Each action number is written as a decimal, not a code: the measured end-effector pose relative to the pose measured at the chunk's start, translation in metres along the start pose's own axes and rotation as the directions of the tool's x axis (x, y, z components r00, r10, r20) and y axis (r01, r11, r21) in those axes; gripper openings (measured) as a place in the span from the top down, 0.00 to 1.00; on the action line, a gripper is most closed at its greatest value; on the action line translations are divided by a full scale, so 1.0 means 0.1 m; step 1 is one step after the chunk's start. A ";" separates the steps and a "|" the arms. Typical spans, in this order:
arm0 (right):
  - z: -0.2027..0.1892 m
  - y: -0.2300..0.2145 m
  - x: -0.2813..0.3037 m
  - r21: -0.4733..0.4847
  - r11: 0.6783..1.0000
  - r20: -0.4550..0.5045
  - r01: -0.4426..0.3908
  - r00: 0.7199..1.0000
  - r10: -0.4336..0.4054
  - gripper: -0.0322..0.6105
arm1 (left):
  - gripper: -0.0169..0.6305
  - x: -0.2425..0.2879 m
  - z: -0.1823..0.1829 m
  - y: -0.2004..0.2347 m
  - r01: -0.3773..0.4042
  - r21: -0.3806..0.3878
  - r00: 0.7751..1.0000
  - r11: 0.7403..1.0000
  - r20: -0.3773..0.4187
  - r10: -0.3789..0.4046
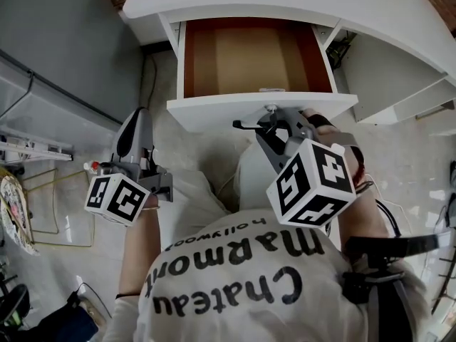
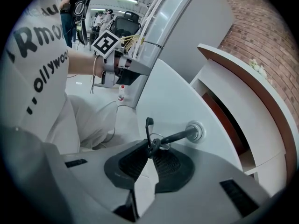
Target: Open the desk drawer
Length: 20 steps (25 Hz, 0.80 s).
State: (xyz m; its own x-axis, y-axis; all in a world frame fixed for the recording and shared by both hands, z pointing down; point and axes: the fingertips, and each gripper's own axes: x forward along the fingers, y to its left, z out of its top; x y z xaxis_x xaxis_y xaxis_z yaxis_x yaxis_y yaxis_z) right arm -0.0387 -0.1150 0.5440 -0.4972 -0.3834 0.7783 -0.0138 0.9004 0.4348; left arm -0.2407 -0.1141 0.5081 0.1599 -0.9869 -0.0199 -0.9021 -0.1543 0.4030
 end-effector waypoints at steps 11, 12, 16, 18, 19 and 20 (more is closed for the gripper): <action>-0.07 0.17 0.01 0.015 1.000 0.025 -0.018 1.000 0.018 0.91 | 0.95 0.06 -0.08 0.03 0.006 -0.018 1.000 1.000 -0.004 -0.006; -0.07 0.17 0.01 0.017 1.000 0.029 -0.016 0.999 0.016 0.91 | 0.95 0.07 -0.08 0.03 0.003 -0.015 1.000 1.000 -0.002 -0.003; -0.08 0.17 0.03 0.024 1.000 0.062 0.000 0.998 -0.001 0.91 | 0.95 0.07 -0.07 0.00 0.007 -0.002 1.000 1.000 -0.002 -0.007; -0.09 0.19 0.04 0.020 1.000 0.073 0.008 0.997 -0.009 0.91 | 0.95 0.08 -0.10 -0.03 0.012 -0.001 1.000 1.000 -0.013 -0.012; -0.09 0.19 0.04 0.021 1.000 0.079 0.009 0.997 -0.010 0.91 | 0.95 0.09 -0.11 -0.04 0.014 0.003 1.000 1.000 -0.018 -0.014; -0.09 0.20 0.05 0.023 1.000 0.087 0.009 0.996 -0.011 0.91 | 0.95 0.09 -0.11 -0.04 0.016 0.009 1.000 1.000 -0.020 -0.016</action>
State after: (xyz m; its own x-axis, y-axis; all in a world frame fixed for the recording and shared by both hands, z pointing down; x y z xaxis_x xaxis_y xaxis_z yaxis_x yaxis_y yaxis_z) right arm -0.0336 -0.1009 0.5601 -0.5704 -0.3742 0.7312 -0.0380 0.9013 0.4315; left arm -0.2307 -0.1219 0.5164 0.1822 -0.9832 -0.0080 -0.9032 -0.1706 0.3939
